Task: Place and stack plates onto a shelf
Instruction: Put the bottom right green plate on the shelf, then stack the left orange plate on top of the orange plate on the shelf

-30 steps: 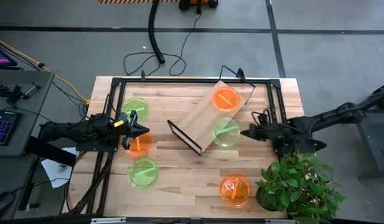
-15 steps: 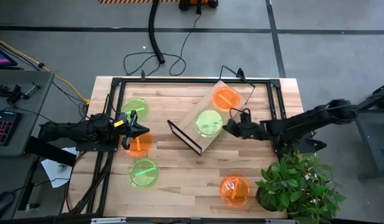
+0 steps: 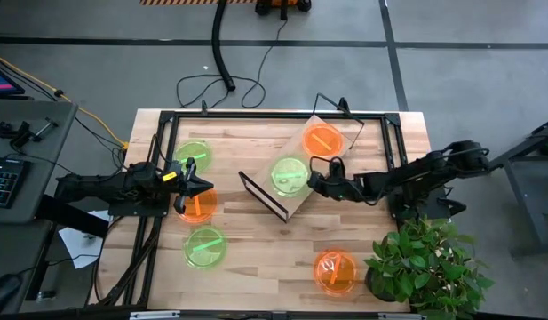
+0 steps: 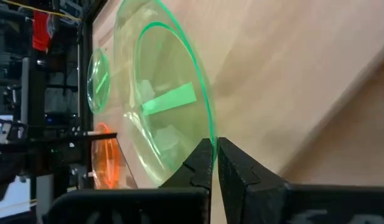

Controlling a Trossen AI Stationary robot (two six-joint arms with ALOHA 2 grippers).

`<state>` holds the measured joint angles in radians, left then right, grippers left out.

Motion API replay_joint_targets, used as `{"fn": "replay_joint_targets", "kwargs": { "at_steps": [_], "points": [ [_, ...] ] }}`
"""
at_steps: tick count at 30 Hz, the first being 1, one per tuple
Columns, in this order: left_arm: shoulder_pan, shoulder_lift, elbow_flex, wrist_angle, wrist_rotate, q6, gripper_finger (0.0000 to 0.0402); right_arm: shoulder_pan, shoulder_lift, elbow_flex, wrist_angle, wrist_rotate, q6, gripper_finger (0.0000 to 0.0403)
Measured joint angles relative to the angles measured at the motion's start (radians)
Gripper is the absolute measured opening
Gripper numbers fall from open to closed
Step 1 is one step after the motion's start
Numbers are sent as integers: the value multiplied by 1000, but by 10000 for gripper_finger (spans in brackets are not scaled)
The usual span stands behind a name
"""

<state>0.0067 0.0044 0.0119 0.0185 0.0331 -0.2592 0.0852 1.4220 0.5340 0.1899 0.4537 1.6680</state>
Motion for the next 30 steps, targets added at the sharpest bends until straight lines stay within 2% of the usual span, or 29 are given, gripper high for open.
{"fn": "replay_joint_targets", "kwargs": {
  "at_steps": [5,12,17,21,23,28,30],
  "points": [
    [0,0,0,0,0,0,0,-39,20,16,4,-41,-26,30],
    [0,0,0,0,0,0,0,-90,-28,17,-40,-135,-137,143],
    [0,0,0,0,0,0,0,-130,-156,17,-144,-226,-277,198],
    [0,0,0,0,0,0,0,-143,-303,16,-277,-235,-329,213],
    [0,0,0,0,0,0,0,-145,-376,16,-283,-237,-370,215],
    [0,0,0,6,-6,25,0,-144,-508,16,-167,-237,-509,216],
    [0,0,0,46,-46,59,0,-144,-538,16,-105,-235,-553,216]
  ]
}}
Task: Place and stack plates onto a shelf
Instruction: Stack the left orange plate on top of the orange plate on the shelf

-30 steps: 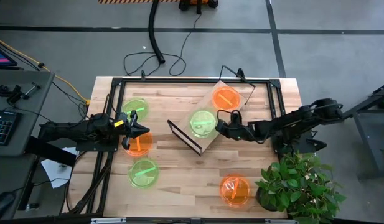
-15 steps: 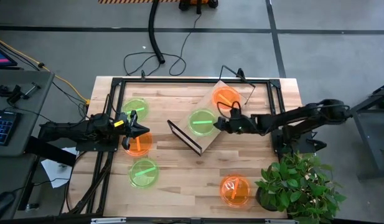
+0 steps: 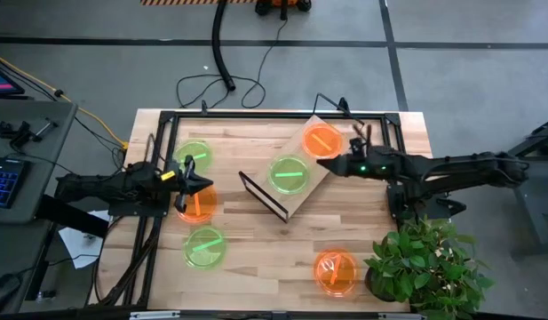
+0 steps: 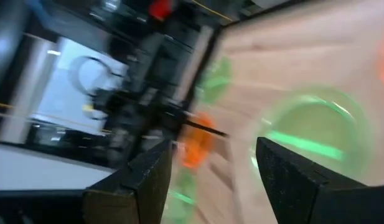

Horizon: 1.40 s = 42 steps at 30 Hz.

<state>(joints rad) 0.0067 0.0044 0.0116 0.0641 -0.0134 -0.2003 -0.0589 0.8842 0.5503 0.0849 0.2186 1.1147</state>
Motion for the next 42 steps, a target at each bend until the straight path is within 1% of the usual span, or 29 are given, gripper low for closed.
{"fn": "replay_joint_targets", "kwargs": {
  "at_steps": [5,7,10,11,12,13,14,16,19,23,26,27,29,31,33,35,36,38,42],
  "points": [
    [0,0,0,251,-124,-84,0,0,-33,0,89,12,-62,216],
    [0,0,0,351,-157,-101,0,0,-35,0,84,12,-61,216],
    [0,0,0,499,-181,-162,0,0,-33,0,80,14,-61,216],
    [0,2,0,543,-212,-168,0,0,-33,0,77,17,-61,216],
    [0,10,4,573,-269,-181,0,0,-33,0,76,21,-60,216],
    [0,23,18,568,-328,-209,0,0,-33,0,76,27,-61,216],
    [1,37,38,535,-369,-237,0,0,-33,0,76,34,-61,216],
    [1,91,105,394,-384,-277,1,0,-33,0,76,45,-60,216],
    [21,230,252,94,-349,-348,13,0,-33,0,76,72,-66,216],
    [96,430,493,-370,-289,-365,48,0,-33,0,76,89,-69,216],
    [189,573,628,-690,-198,-342,82,0,-33,0,71,88,-69,216],
    [221,617,659,-763,-154,-313,92,0,-32,0,68,85,-72,216],
    [290,700,705,-887,-27,-219,111,0,-32,0,63,71,-84,216],
    [355,775,728,-963,130,-114,125,0,-32,0,58,59,-87,216],
    [409,847,733,-987,285,-6,134,0,-32,0,44,57,-87,216],
    [445,932,733,-997,392,107,139,0,-32,0,29,57,-87,216],
    [457,972,733,-997,410,175,140,0,-32,0,23,55,-86,216],
    [467,1048,733,-994,411,329,140,0,-32,0,15,41,-87,216],
    [465,1187,754,-1015,350,540,140,0,-32,-1,9,12,-93,216]
  ]
}}
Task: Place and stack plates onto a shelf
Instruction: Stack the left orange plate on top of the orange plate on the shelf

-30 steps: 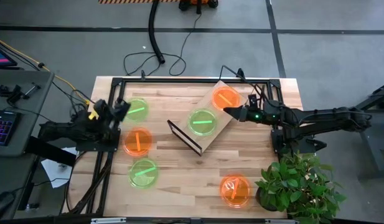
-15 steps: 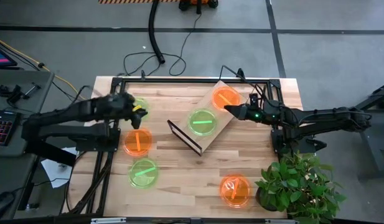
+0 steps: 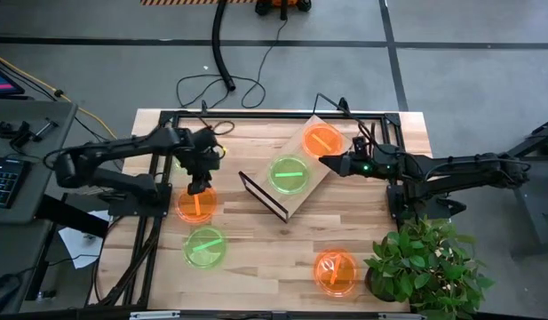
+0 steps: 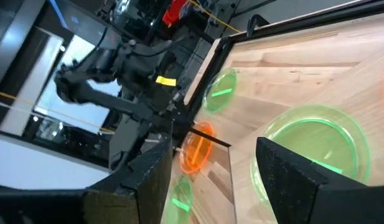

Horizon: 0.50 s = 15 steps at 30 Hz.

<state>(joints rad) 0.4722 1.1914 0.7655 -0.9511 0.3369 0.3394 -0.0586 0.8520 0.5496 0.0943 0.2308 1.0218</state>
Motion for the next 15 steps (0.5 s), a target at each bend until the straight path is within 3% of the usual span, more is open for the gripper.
{"fn": "replay_joint_targets", "kwargs": {
  "at_steps": [5,15],
  "points": [
    [-25,93,0,-6,-78,218,140,0,0,0,-3,-6,-12,216],
    [-42,195,0,46,-161,455,140,0,0,0,-38,-7,-34,216]
  ]
}}
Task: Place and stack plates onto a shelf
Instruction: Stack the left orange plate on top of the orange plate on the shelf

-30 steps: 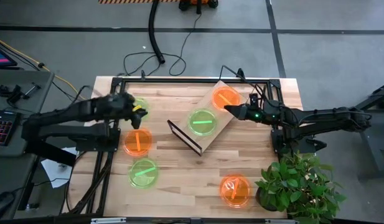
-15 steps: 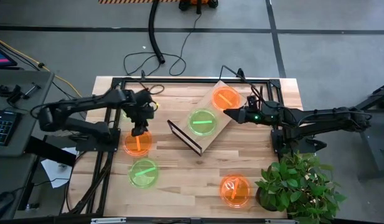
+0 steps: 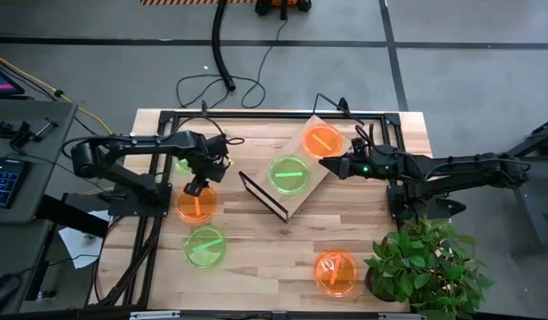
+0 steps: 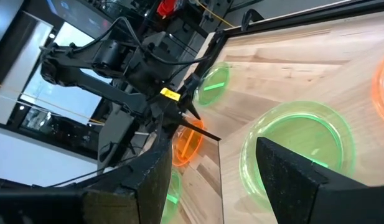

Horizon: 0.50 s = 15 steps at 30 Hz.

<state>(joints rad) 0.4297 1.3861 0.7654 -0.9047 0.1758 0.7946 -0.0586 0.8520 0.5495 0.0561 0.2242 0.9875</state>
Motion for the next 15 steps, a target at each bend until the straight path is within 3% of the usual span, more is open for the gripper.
{"fn": "replay_joint_targets", "kwargs": {
  "at_steps": [15],
  "points": [
    [3,191,0,14,-37,5,140,0,0,0,-16,0,-1,216]
  ]
}}
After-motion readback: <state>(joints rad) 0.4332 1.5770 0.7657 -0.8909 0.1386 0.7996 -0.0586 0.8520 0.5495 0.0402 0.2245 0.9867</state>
